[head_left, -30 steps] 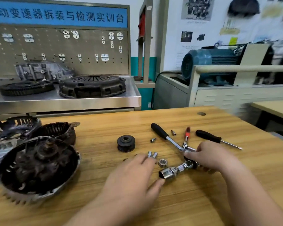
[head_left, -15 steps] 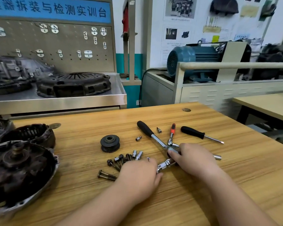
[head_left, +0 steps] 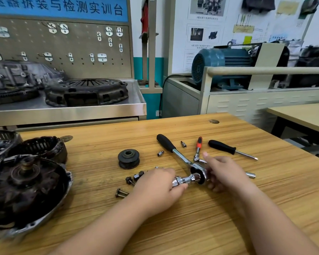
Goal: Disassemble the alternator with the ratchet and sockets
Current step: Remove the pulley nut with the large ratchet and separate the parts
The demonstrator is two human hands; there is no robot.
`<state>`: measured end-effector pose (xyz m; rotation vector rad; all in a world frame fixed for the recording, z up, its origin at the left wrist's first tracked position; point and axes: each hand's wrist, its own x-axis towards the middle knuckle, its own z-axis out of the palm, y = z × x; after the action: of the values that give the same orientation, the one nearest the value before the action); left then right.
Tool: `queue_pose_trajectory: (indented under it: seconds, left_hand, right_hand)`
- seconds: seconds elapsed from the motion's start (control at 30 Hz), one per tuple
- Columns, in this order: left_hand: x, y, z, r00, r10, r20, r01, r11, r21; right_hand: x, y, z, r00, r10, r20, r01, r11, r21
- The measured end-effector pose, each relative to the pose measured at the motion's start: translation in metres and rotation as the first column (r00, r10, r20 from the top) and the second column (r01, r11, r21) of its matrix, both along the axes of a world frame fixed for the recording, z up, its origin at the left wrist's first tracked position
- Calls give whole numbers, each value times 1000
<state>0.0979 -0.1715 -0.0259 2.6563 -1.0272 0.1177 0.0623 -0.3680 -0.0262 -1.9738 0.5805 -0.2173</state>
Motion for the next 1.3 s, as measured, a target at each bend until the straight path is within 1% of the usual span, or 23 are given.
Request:
queue_pose_trajectory:
  seconds: [0.03, 0.07, 0.13, 0.17, 0.2, 0.27, 0.33, 0.37, 0.5, 0.57, 0.63, 0.77, 0.83, 0.87, 0.93, 1.07, 1.13, 1.17, 1.2, 1.23, 1.27, 1.3]
  left_hand:
    - [0, 0, 0, 1000, 12, -28, -13, 998, -57]
    - [-1, 0, 1, 998, 23, -65, -31, 992, -125]
    - [-2, 0, 1, 986, 23, -164, -70, 954, -292]
    - [-2, 1, 2, 974, -2, -227, -88, 919, -385]
    - [-1, 2, 3, 957, -39, -288, -105, 876, -470]
    - [1, 7, 5, 926, -108, -362, -126, 814, -567]
    - [4, 14, 8, 913, -149, -379, -111, 804, -584]
    - [6, 18, 9, 909, -160, -385, -105, 807, -581]
    - [11, 29, 10, 903, -165, -396, -78, 844, -530]
    - [12, 32, 12, 888, -189, -418, -54, 863, -503]
    - [12, 32, 13, 885, -198, -421, -6, 901, -434]
    - [9, 26, 11, 911, -188, -367, 78, 953, -293]
    - [8, 22, 12, 926, -163, -342, 82, 967, -239]
    - [7, 21, 12, 924, -159, -349, 80, 970, -231]
    - [8, 20, 14, 892, -183, -414, 75, 962, -263]
    - [9, 21, 19, 769, -274, -577, 59, 930, -363]
    - [9, 21, 21, 716, -305, -628, 28, 912, -410]
    - [8, 21, 21, 710, -305, -635, 13, 907, -420]
    - [8, 20, 21, 721, -291, -628, 5, 910, -415]
    - [7, 20, 21, 757, -261, -598, 9, 920, -391]
    - [7, 20, 21, 817, -216, -535, 26, 940, -341]
    - [6, 20, 21, 885, -156, -439, 42, 965, -258]
  right_hand:
    - [-1, 0, 2, 1000, -20, -17, 22, 984, 177]
    - [-2, -1, 3, 998, -6, -57, 22, 958, 285]
    - [-3, 1, 7, 985, 110, -133, -40, 894, 446]
    - [-3, 1, 9, 973, 191, -129, -90, 830, 550]
    - [-3, 2, 12, 961, 261, -86, -141, 735, 663]
    - [-4, 4, 18, 947, 314, 67, -220, 482, 848]
    - [-5, 8, 19, 939, 294, 177, -255, 249, 934]
    - [-5, 11, 18, 941, 274, 199, -249, 160, 955]
    - [-4, 20, 12, 938, 257, 231, -216, -86, 973]
    - [-4, 24, 11, 939, 226, 258, -221, -178, 959]
    - [-4, 27, 10, 950, 183, 252, -216, -195, 957]
    - [-3, 33, 14, 982, 134, 135, -130, -45, 991]
    - [-3, 33, 14, 987, 117, 114, -112, -26, 993]
    - [-3, 32, 13, 988, 108, 107, -104, -35, 994]
    - [-4, 31, 14, 989, 101, 106, -99, -66, 993]
    - [-6, 28, 15, 984, 120, 132, -119, -106, 987]
    - [-6, 28, 15, 983, 124, 135, -122, -109, 987]
    - [-6, 28, 15, 984, 121, 132, -119, -110, 987]
    - [-6, 29, 16, 985, 116, 130, -117, -113, 987]
    - [-7, 29, 17, 986, 108, 128, -115, -118, 986]
    - [-7, 29, 17, 987, 97, 127, -114, -125, 986]
    - [-8, 30, 17, 989, 82, 125, -114, -133, 985]
